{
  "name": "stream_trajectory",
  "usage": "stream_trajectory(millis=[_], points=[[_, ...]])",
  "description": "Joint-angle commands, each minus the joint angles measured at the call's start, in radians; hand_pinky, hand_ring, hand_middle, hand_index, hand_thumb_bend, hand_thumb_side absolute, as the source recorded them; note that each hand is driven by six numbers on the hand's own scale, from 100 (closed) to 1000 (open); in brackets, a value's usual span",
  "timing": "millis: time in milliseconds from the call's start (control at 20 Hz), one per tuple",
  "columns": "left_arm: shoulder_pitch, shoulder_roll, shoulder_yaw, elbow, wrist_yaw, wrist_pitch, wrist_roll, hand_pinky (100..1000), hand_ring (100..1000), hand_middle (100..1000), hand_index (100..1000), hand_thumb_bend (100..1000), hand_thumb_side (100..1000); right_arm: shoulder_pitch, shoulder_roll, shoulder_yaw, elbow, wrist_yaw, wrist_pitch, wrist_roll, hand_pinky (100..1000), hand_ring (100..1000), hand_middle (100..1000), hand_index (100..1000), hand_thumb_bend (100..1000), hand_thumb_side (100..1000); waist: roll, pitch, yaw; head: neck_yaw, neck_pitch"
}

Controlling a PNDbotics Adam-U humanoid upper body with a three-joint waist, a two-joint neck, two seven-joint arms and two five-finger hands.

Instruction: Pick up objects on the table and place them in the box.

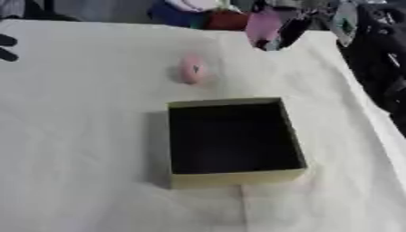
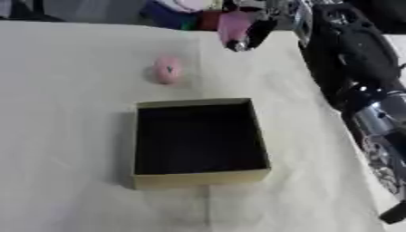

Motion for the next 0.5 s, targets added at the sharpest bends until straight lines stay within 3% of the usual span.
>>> stream_trajectory(millis=[50,500], points=[[-0.006,0.034,0.011,-0.014,-0.005,0.002,0.001,538,622,704,763,100,717,-0.006,-0.044,0.058,-0.085,-0.051,-0.031,-0.022,776,788,578,677,100,351,0.005,-0.027,-0.005,0.007,0.009],[-0.002,0.037,0.009,-0.014,-0.003,0.004,-0.003,538,623,705,764,100,717,0.035,-0.018,0.252,-0.288,-0.185,0.01,-0.004,769,783,578,675,100,387,0.007,-0.041,-0.027,0.018,0.024]])
